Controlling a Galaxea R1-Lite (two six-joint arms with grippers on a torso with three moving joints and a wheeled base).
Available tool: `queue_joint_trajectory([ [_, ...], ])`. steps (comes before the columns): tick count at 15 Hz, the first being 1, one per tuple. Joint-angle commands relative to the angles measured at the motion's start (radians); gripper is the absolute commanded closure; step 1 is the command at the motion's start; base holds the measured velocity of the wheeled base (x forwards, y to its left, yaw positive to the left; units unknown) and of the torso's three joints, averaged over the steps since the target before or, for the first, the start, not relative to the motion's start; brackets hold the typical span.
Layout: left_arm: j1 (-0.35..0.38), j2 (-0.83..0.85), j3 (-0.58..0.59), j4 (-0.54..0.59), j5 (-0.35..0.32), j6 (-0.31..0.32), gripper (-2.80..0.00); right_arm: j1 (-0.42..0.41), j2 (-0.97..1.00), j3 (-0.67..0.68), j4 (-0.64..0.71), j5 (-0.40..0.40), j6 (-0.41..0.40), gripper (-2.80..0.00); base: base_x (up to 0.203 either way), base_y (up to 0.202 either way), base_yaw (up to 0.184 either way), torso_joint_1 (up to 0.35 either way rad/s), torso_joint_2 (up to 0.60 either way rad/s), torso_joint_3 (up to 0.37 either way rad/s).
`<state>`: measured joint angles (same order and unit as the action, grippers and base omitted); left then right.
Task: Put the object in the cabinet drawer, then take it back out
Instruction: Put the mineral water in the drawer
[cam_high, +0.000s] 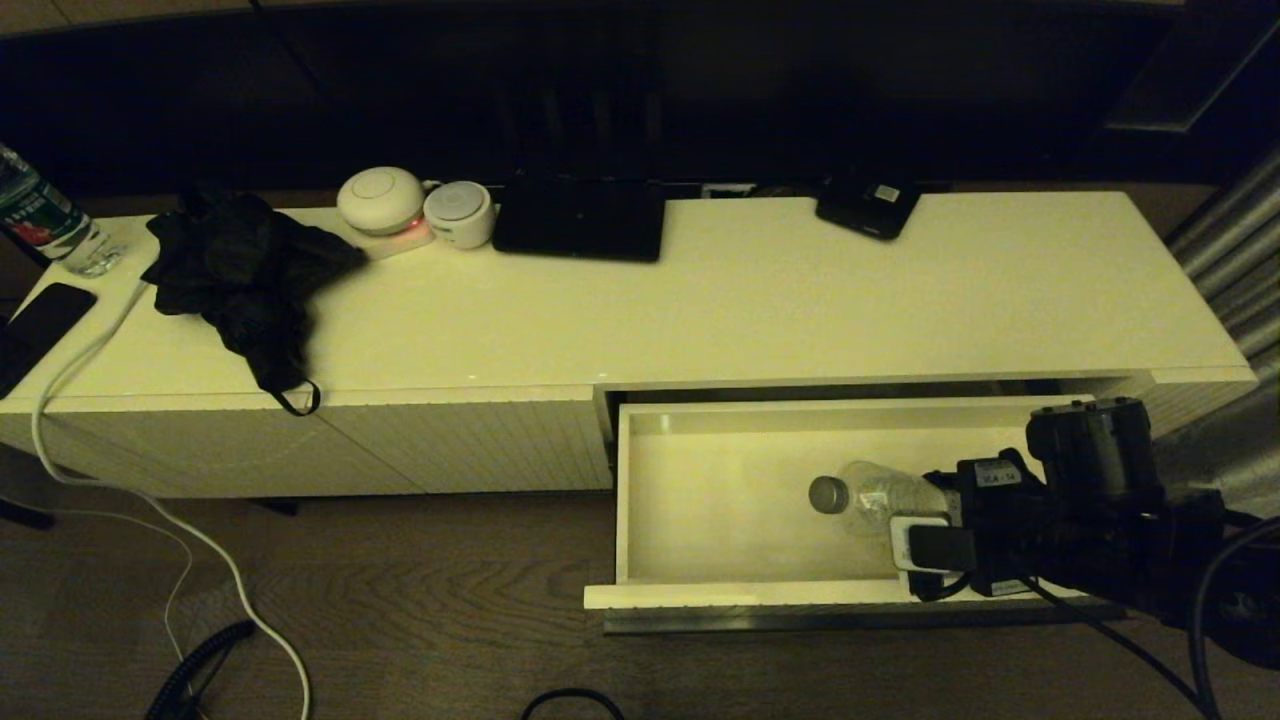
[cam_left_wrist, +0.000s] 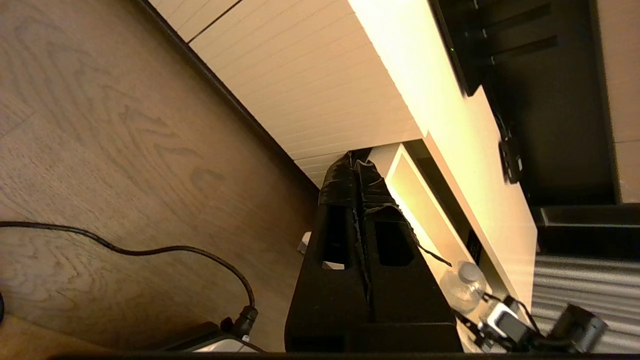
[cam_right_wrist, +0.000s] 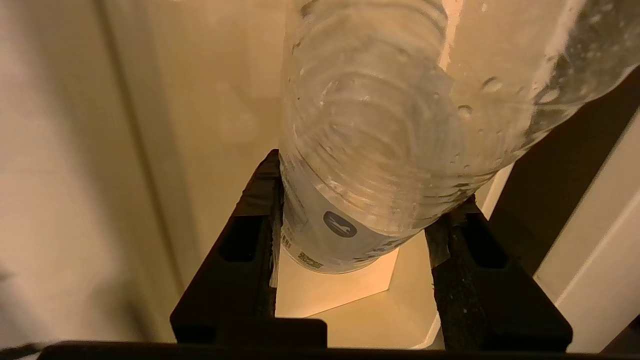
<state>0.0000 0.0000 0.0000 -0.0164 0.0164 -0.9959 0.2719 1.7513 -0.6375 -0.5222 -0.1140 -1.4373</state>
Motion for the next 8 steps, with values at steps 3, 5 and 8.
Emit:
queue_joint_trajectory([
  [3, 0.0, -0.002, 0.0, 0.0, 0.0, -0.006, 0.0, -0.016, 0.049, -0.076, 0.037, 0.0, -0.023, 0.0, 0.0, 0.0, 0.0, 0.0, 0.0, 0.0],
  [5, 0.0, -0.002, 0.0, 0.0, 0.0, -0.006, 0.0, -0.013, 0.053, -0.081, 0.033, 0.002, -0.023, 0.0, 0.0, 0.0, 0.0, 0.0, 0.0, 0.0],
  [8, 0.0, -0.002, 0.0, 0.0, 0.0, -0.006, 0.0, -0.012, 0.052, -0.1, 0.036, 0.011, -0.021, -2.8, 0.0, 0.0, 0.0, 0.0, 0.0, 0.0],
])
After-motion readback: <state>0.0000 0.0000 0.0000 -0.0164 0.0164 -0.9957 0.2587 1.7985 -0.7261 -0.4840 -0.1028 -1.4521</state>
